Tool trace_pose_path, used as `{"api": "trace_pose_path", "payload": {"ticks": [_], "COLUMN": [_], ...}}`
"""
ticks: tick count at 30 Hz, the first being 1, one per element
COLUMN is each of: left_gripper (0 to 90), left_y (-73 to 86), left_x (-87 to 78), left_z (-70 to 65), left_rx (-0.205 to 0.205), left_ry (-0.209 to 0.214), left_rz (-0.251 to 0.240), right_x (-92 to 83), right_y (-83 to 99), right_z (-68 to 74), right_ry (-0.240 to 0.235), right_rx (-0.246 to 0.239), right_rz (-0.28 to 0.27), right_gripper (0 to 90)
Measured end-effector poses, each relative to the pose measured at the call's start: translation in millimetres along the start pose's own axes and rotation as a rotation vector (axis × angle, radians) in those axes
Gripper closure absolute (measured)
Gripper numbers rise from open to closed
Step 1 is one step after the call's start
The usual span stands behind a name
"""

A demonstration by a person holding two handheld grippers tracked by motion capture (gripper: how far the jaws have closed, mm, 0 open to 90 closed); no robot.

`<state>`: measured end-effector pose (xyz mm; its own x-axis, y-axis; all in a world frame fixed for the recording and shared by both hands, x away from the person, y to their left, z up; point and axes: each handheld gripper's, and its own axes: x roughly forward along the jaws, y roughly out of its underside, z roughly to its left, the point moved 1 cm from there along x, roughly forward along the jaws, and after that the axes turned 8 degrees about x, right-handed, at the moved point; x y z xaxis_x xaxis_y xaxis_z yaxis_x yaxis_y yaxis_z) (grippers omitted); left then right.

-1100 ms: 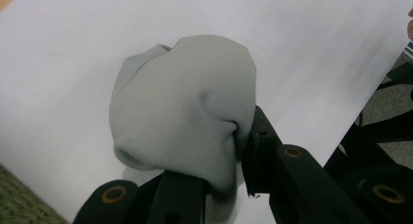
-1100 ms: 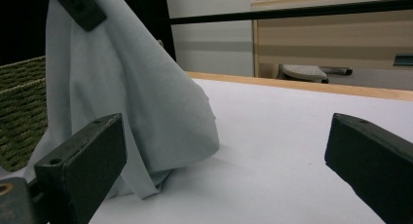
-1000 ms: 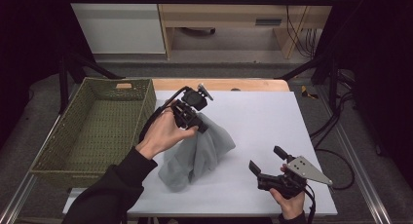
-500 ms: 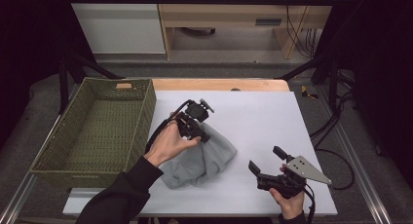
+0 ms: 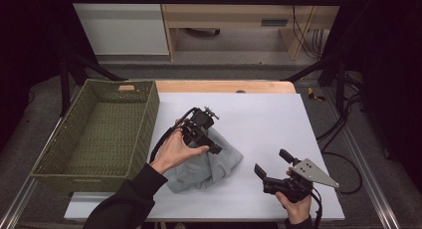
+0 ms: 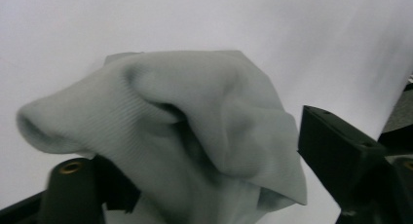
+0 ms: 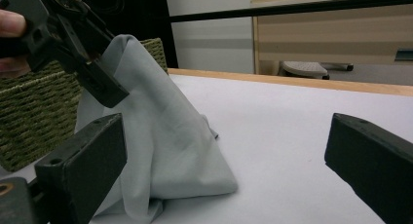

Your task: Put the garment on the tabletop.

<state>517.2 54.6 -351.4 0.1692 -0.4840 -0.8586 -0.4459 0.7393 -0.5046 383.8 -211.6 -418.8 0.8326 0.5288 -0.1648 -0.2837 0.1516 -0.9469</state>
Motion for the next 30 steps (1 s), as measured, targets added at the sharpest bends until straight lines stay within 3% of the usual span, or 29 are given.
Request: {"api": "trace_pose_path", "payload": {"ticks": [1,3,5,7,8,15,17,24,30], "left_gripper": [18.8,11.7,10.1,8.6,8.2,6.7,7.1,7.3,7.3], "left_y": [0.2,1.6,4.3,6.9,8.2,19.4,23.5,42.6,63.3], "left_x": [-1.3,-3.1,-5.2,-7.0,-8.0,-22.0,-27.7,-44.0,-46.9], "left_z": [0.6,-1.7,-3.6,-3.8,-3.4,0.1,0.0,-5.6,-12.4], "left_rx": [0.014,0.037,0.043,0.019,0.011,-0.04,-0.052,-0.067,-0.053], "left_ry": [-0.002,-0.067,-0.115,-0.106,-0.103,-0.096,-0.121,-0.143,-0.17], "left_rz": [0.01,-0.003,-0.027,-0.059,-0.075,-0.196,-0.23,-0.374,-0.454], "right_x": [-0.1,0.2,0.4,0.0,0.9,0.6,0.7,-0.1,-0.1], "right_y": [-0.1,0.0,0.5,0.6,1.0,1.0,0.8,-0.2,-0.5], "right_z": [0.2,-0.2,-0.7,0.6,-1.2,-2.0,-2.4,-1.2,-3.0], "right_ry": [0.002,0.0,-0.002,-0.006,0.001,0.006,0.005,0.012,0.009], "right_rx": [0.006,0.007,0.002,0.021,-0.001,0.008,0.005,0.01,0.003], "right_rz": [0.001,-0.001,0.0,0.01,0.003,0.006,0.005,0.002,0.004], "right_gripper": [2.0,2.0,1.9,1.9,1.9,1.9,1.9,1.8,1.7]}}
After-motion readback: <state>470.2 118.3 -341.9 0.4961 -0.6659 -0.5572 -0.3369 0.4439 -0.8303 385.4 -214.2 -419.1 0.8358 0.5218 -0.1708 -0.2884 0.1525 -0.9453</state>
